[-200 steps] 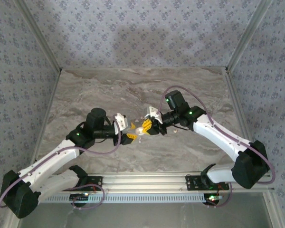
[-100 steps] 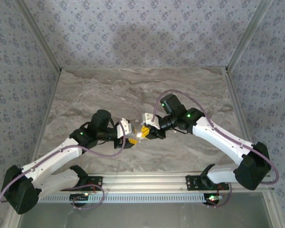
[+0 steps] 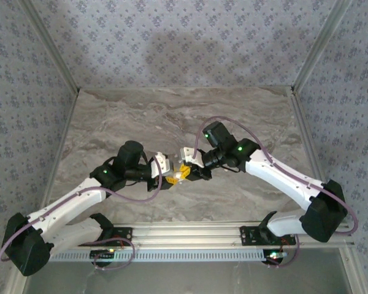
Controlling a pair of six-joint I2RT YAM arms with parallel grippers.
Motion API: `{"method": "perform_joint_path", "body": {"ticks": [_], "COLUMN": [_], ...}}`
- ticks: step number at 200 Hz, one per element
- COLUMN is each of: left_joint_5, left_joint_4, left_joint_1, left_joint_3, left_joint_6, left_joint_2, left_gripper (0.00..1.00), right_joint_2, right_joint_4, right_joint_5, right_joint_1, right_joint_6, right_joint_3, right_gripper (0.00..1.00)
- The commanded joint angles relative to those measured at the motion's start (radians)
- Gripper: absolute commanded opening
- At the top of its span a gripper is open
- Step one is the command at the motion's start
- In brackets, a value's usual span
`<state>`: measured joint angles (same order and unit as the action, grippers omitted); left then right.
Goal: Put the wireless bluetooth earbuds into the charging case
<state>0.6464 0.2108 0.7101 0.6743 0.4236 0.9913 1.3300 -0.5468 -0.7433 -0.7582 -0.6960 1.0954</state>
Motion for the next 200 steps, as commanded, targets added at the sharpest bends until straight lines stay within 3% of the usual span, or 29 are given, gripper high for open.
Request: {"method": "perform_joint_path", "body": {"ticks": [1, 24, 46, 65, 131, 200], "left_joint_5": [0.033, 0.029, 0.024, 0.025, 0.024, 0.022], "left_joint_4": [-0.001, 0.000, -0.001, -0.001, -0.021, -0.031], "left_joint_1": [0.009, 0.008, 0.009, 0.008, 0.009, 0.009], "left_joint_3": [0.041, 0.041, 0.040, 0.041, 0.031, 0.022], "left_joint_6": [0.010, 0.010, 0.010, 0.009, -0.002, -0.006], "left_joint_2": [0.001, 0.003, 0.001, -0.002, -0.021, -0.043], "left_gripper": [0.32, 0.24, 0.21, 0.20, 0.18, 0.18], "right_joint_2": [0.003, 0.001, -0.005, -0.019, -0.017, -0.014], "right_joint_4": [-0.015, -0.016, -0.005, 0.024, 0.032, 0.067], "right_joint_5": [-0.014, -0.021, -0.019, -0.021, -0.019, -0.017], "right_joint_1": [-0.007, -0.006, 0.000, 0.012, 0.028, 0.062], "right_joint_6": [-0.016, -0.026, -0.023, -0.009, -0.001, 0.036], "right_joint_3": [0.035, 0.035, 0.022, -0.001, -0.012, -0.022], "right_gripper": [0.18, 0.20, 0.44, 0.51, 0.57, 0.57]}}
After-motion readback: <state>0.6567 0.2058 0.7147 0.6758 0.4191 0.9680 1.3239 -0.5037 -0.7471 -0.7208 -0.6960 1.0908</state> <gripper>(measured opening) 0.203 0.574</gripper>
